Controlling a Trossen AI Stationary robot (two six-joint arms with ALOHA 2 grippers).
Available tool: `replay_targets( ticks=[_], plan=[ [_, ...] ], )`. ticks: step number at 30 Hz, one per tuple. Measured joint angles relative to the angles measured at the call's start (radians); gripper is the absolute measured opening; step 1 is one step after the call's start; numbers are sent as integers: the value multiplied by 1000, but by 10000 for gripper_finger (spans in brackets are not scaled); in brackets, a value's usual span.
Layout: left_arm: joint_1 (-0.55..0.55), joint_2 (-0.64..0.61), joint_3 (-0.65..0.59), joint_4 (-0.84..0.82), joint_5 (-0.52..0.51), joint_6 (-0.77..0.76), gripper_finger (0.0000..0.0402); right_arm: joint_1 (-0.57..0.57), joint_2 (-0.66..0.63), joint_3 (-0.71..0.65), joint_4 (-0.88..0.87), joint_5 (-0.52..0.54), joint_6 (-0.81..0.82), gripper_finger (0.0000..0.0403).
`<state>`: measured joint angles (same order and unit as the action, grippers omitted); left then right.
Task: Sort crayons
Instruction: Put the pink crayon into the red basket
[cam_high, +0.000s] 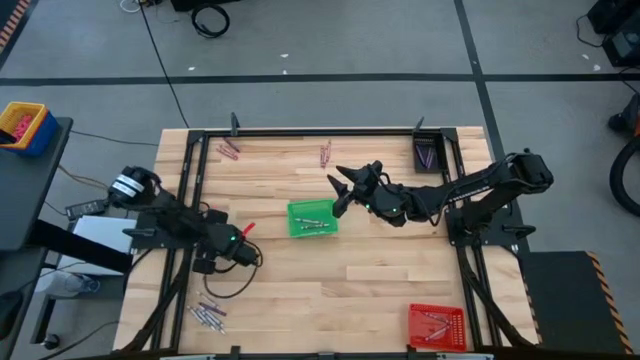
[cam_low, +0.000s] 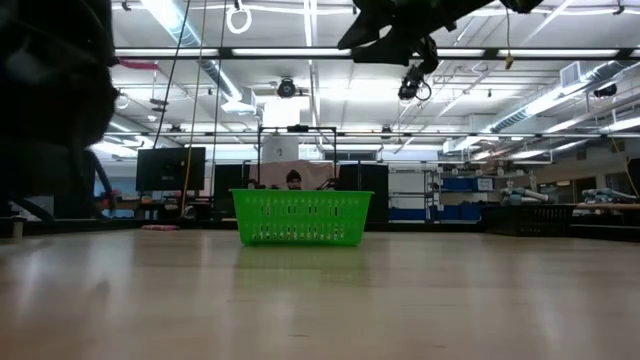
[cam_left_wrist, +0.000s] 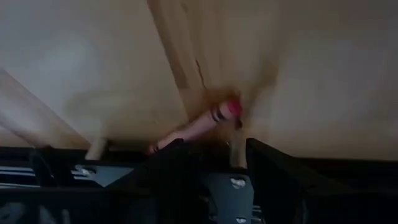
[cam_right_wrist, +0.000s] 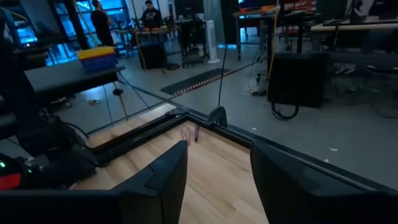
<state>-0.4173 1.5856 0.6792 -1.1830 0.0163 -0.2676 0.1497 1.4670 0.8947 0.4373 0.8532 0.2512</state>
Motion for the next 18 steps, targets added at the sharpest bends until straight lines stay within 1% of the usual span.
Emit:
replay_targets(
  ticks=[6, 11, 18],
  plan=[
    [50, 82, 28, 18, -67, 45, 181, 0, 0, 0, -2, 0, 0, 179],
    [57, 129, 30, 44, -25, 127, 171, 0, 0, 0, -2, -13, 0, 179],
    [70, 146, 30, 51, -11, 129, 153, 0, 0, 0, -4, -14, 0, 179]
  ],
)
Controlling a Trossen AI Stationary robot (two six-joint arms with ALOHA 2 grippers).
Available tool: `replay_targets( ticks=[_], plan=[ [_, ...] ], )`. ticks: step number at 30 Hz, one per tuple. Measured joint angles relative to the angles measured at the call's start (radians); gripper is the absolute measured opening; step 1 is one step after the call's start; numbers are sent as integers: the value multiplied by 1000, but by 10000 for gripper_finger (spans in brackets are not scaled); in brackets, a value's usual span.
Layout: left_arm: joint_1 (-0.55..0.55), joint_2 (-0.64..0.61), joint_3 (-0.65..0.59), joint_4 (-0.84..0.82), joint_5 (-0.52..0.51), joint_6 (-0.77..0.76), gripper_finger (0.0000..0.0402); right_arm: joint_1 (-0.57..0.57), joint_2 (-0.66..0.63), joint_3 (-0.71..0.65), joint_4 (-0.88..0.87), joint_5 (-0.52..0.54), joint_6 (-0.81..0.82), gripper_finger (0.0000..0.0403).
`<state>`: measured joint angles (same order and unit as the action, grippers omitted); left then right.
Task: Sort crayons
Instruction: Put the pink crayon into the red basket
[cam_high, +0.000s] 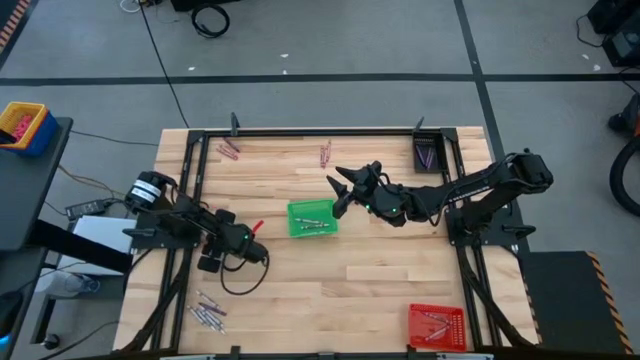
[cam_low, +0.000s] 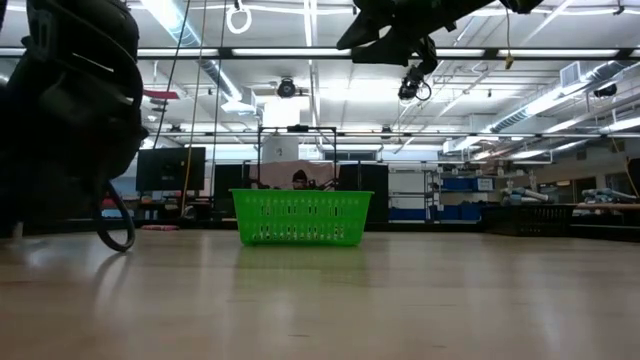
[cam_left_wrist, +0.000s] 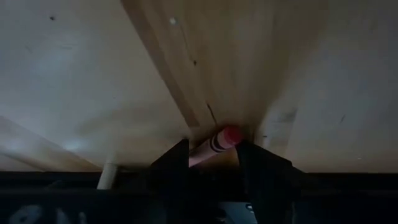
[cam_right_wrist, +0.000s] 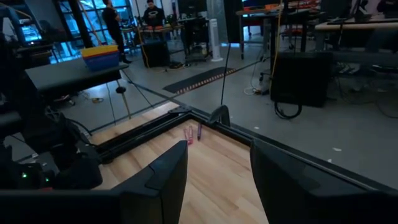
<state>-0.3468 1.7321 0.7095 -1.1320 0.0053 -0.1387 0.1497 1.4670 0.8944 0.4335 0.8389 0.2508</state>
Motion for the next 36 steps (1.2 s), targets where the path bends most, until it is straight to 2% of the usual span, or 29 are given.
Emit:
replay_targets(
  ticks=[6, 10, 13, 23, 26, 32, 36],
  plan=[
    [32, 0, -1, 4, 9, 0, 97, 0, 0, 0, 0, -6, 0, 179],
    [35, -3, 2, 2, -25, -7, 44, 0, 0, 0, 0, -6, -5, 179],
    [34, -3, 21, -5, -37, -23, 22, 8, -6, 0, -3, -5, -42, 179],
    [-29, -95, 242, -13, -64, -9, 12, 85, -72, 0, 0, -5, -71, 179],
    [-44, -135, 299, 28, -64, -7, 8, 99, -75, 0, 6, -5, -74, 179],
    [-52, -183, 313, -22, -61, -27, 18, 104, -75, 0, 17, -5, -97, 179],
    [-23, -182, 274, -56, -58, -55, 36, 104, -75, 0, 17, -5, -97, 179]
  ],
)
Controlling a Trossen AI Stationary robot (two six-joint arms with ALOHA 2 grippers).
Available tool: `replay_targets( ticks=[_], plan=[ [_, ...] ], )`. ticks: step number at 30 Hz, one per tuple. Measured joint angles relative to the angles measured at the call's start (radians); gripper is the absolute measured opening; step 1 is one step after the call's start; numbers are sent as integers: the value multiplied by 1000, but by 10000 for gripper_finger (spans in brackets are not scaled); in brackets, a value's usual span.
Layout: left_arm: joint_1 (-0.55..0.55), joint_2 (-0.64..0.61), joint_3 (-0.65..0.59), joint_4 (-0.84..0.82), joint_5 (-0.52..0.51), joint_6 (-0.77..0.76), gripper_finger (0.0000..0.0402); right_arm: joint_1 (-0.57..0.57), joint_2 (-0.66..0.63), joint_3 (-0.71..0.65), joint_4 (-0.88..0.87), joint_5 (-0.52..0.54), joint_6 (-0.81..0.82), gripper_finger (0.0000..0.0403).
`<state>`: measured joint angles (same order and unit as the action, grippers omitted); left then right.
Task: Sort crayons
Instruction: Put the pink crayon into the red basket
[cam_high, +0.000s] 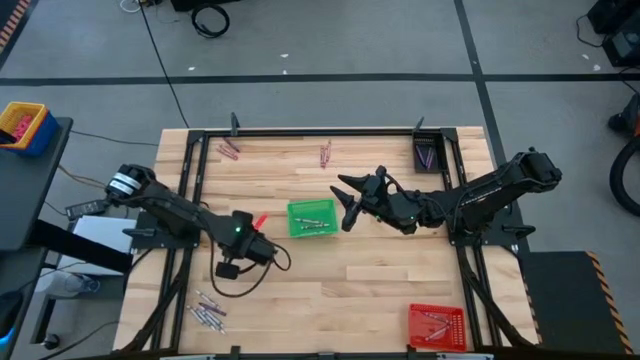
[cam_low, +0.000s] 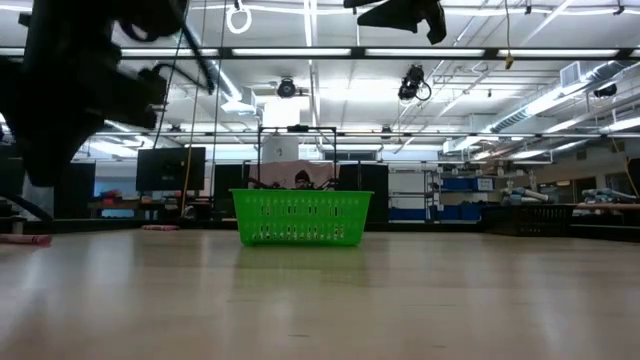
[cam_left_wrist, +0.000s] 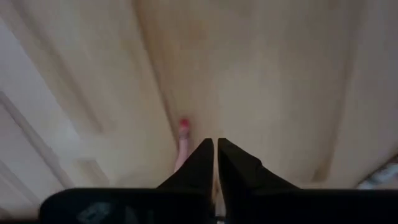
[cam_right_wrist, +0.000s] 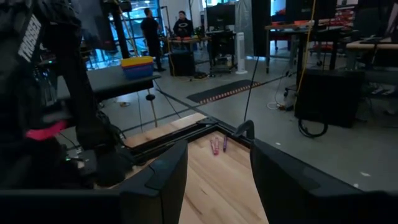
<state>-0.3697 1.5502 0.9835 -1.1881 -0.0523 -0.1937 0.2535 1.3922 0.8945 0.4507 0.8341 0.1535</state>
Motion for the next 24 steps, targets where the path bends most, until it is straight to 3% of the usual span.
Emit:
replay_targets(
  ticks=[12, 24],
  plan=[
    [167, 1, -227, 73, 22, 84, 126, 0, 0, 0, 2, 0, 0, 179],
    [163, 111, -234, 128, 43, 114, 131, 0, 1, 0, 4, 1, 0, 179]
  ],
)
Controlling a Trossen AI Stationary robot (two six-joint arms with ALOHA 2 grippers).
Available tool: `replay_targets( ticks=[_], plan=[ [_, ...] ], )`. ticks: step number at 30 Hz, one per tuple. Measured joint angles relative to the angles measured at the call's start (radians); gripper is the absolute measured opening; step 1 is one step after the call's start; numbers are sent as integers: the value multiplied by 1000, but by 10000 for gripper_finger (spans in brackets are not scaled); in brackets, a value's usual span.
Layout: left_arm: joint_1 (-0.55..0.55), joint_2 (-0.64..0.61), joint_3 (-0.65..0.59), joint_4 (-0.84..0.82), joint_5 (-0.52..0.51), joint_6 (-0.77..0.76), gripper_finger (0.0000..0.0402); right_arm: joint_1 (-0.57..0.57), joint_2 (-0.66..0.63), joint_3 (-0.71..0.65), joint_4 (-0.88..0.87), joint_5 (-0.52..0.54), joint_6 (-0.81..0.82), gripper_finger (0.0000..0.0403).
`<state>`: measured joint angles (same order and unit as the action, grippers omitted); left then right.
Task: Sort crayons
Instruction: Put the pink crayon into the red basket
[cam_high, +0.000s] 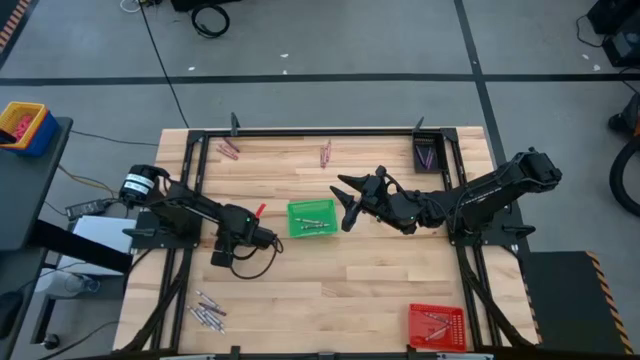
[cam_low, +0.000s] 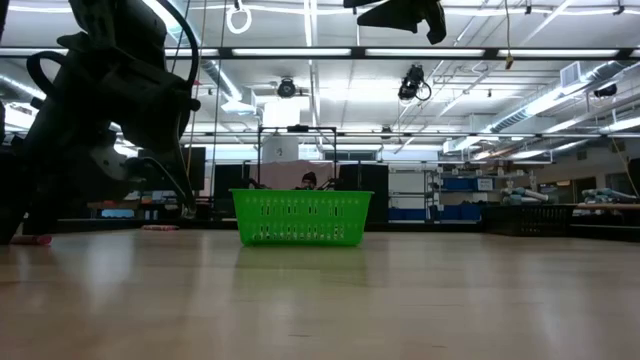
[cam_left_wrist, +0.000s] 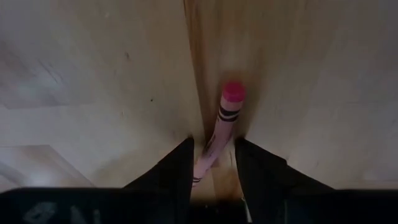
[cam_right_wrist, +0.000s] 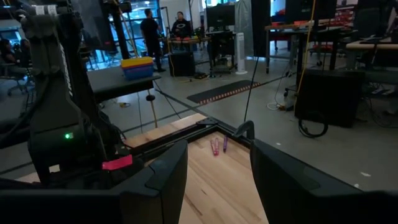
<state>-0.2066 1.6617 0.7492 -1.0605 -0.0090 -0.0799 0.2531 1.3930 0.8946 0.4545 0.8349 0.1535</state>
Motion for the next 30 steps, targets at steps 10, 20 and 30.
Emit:
replay_targets(
  ticks=[10, 20, 30],
  plan=[
    [-1, 23, -1, 11, -27, 17, 54, 0, 0, 0, 1, 0, 0, 179],
    [-11, -25, 12, 1, -26, -9, 40, 0, 0, 0, 1, 0, 0, 179],
    [-97, -250, 118, 62, -26, -77, 36, 0, 0, 0, 7, -34, -20, 179]
  ],
)
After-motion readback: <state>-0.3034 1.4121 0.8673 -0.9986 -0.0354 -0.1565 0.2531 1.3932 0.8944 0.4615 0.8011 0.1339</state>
